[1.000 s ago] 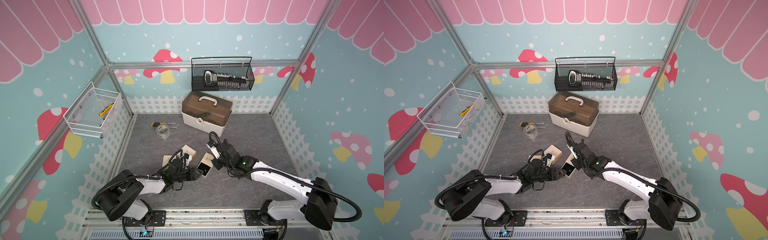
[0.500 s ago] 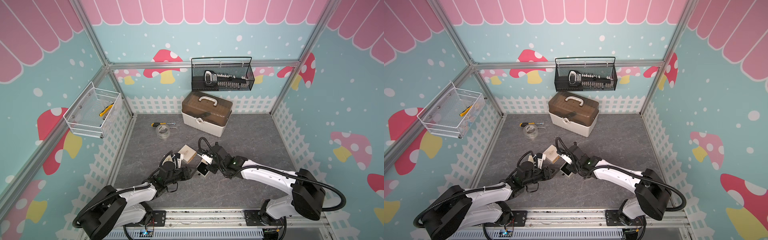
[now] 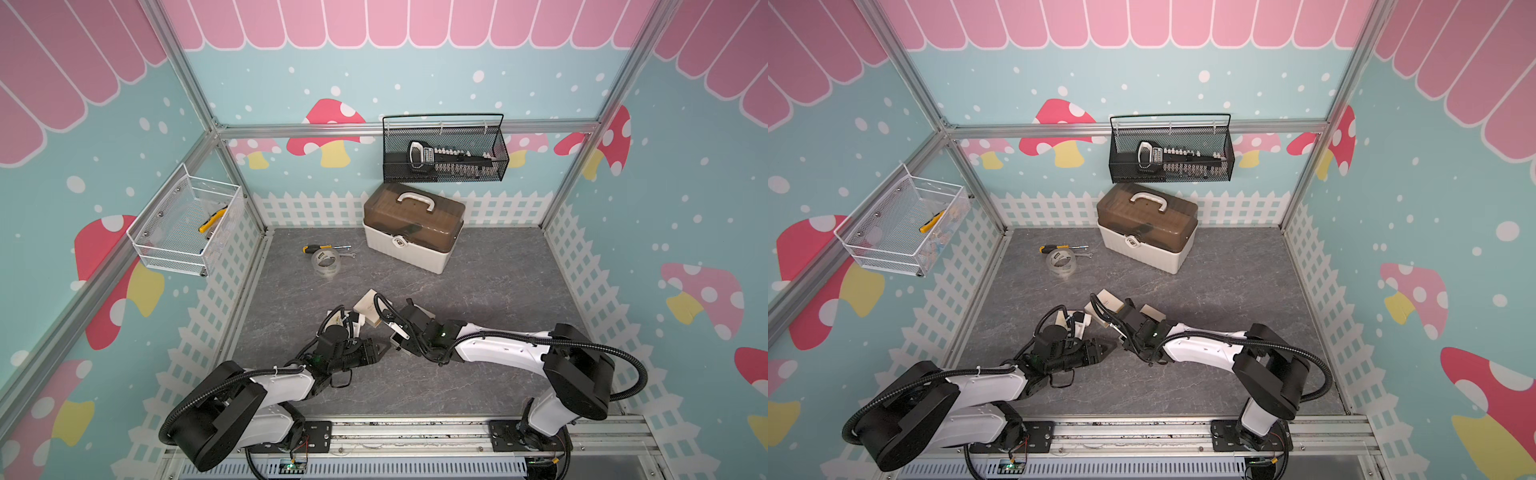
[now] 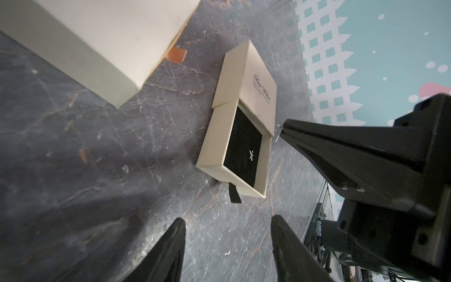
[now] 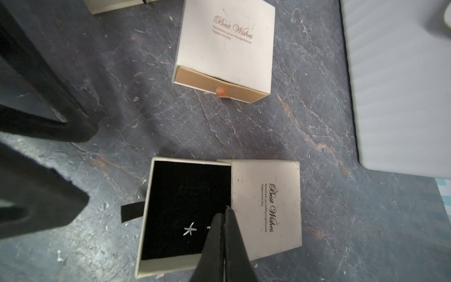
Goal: Place the earrings into the drawer-style jewelry box
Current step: Insert the earring into the inner lining.
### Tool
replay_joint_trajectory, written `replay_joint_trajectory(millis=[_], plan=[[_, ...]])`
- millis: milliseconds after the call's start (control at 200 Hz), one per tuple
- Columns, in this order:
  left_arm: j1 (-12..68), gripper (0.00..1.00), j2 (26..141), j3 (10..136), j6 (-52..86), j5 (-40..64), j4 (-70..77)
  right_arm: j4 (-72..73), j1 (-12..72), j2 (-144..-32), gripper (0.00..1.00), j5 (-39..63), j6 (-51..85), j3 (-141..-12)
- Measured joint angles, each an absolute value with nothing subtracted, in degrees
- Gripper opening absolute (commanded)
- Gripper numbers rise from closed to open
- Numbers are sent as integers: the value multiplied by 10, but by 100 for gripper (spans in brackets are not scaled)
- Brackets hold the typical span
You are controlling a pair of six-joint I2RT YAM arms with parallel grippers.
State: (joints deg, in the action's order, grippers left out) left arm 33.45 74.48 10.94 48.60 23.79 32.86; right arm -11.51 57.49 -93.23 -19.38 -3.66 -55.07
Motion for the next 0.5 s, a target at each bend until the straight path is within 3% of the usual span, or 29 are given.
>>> replay_joint_trajectory(millis=[500], plan=[[334, 56, 807, 109, 487, 253, 395, -107, 575, -959, 0, -185, -1, -562]])
